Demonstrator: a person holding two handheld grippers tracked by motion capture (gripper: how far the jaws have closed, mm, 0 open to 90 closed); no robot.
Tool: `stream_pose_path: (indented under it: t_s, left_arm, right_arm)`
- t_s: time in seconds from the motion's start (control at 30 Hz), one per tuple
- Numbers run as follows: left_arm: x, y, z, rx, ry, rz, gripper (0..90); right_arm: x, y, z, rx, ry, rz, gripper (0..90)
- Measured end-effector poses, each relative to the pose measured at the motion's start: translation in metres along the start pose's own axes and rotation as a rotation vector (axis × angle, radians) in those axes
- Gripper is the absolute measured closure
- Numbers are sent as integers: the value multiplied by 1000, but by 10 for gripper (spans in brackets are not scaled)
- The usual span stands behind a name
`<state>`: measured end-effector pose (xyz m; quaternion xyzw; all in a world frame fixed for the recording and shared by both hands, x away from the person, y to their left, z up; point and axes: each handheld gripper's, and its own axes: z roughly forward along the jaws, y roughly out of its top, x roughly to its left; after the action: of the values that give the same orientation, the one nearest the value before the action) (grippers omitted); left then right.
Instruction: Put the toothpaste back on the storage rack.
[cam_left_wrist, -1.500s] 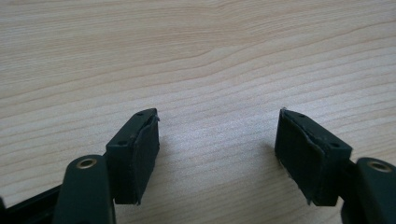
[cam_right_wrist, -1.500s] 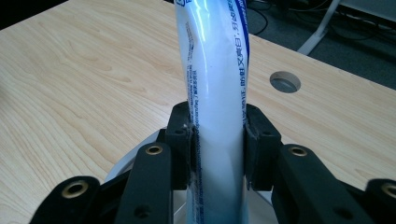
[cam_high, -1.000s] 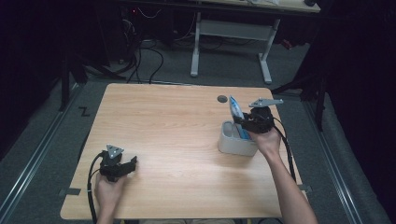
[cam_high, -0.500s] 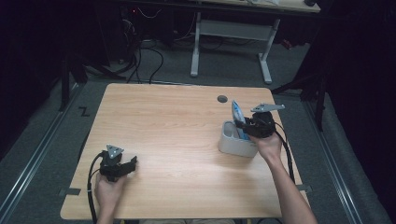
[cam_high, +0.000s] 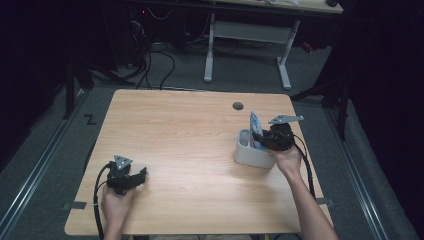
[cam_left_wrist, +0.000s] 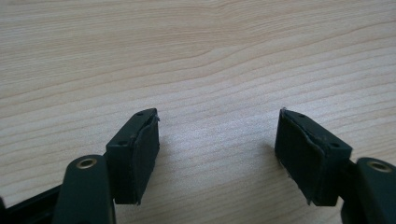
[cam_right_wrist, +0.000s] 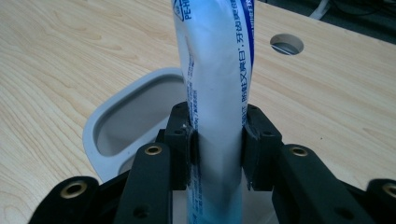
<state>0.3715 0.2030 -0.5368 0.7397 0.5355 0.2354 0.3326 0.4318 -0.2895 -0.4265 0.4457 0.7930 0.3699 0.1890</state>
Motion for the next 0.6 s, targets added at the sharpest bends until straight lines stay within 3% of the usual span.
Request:
stream_pose_path:
  t_s: [0.4, 0.6]
  left_arm:
    - [0, 0, 0, 0, 0, 0, 310]
    - [0, 0, 0, 0, 0, 0, 310]
  right_arm:
    - [-3, -5, 4, -3, 0, 9, 664]
    - [-4, -6, 3, -18, -6, 20, 586]
